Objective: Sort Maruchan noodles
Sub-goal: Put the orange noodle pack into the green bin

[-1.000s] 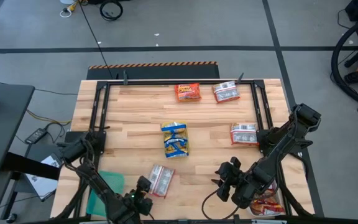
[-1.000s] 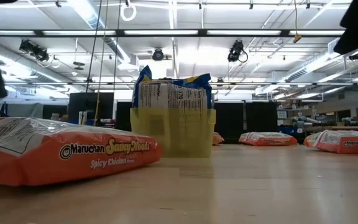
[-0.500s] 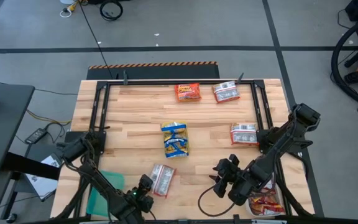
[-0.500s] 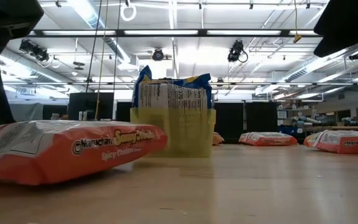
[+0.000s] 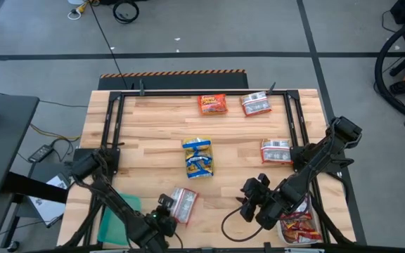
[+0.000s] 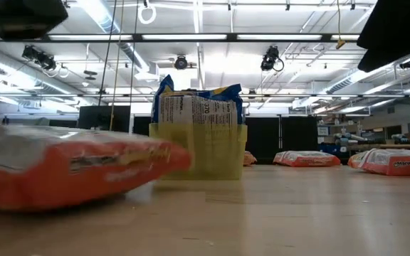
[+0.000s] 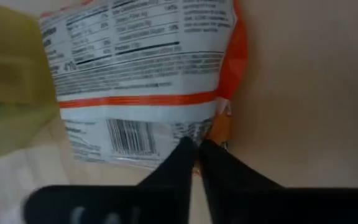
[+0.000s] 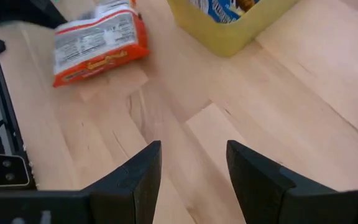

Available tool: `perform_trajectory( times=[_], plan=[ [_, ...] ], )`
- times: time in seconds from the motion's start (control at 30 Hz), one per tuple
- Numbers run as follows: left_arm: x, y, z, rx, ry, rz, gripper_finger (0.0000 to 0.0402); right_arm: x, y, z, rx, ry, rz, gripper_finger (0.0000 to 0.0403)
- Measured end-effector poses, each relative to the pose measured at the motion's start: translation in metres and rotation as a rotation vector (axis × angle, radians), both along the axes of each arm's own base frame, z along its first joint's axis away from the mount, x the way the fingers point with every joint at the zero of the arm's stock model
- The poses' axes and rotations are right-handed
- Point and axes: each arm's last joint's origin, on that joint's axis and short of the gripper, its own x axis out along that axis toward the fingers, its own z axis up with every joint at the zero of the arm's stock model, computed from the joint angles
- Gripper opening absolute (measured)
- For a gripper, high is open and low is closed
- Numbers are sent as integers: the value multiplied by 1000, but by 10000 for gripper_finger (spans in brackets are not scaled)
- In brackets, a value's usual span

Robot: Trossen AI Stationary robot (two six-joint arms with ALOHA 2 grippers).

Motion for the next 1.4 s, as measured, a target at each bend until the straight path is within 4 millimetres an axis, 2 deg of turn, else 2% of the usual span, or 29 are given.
perform_trajectory(
  times=[0.07,0.17,0.27,0.33,0.53,0.63,0.77,0.87,1.13,1.27,1.4],
  plan=[
    [-2,0,17,-64,5,-1,8,0,0,0,7,7,5,187],
    [-8,5,48,-146,13,-8,8,0,0,0,9,10,7,187],
    [-22,17,83,-247,73,-5,7,0,0,0,9,9,7,187],
    [-30,27,110,-375,127,18,5,0,1,0,17,5,1,187],
    [-76,59,184,-765,266,142,4,2,2,1,70,-28,-33,187],
    [-102,70,205,-892,367,223,4,6,6,4,116,-71,-36,187],
    [-131,66,211,-891,449,258,3,8,9,6,148,-105,-31,187],
    [-143,56,208,-869,470,241,3,9,8,6,156,-107,-43,187],
    [-145,22,188,-808,364,217,2,13,4,6,170,-111,-77,187],
    [-140,10,173,-757,408,232,2,14,3,5,197,-88,-70,187],
    [-147,7,159,-636,483,250,2,13,4,5,233,-87,-87,187]
  ],
)
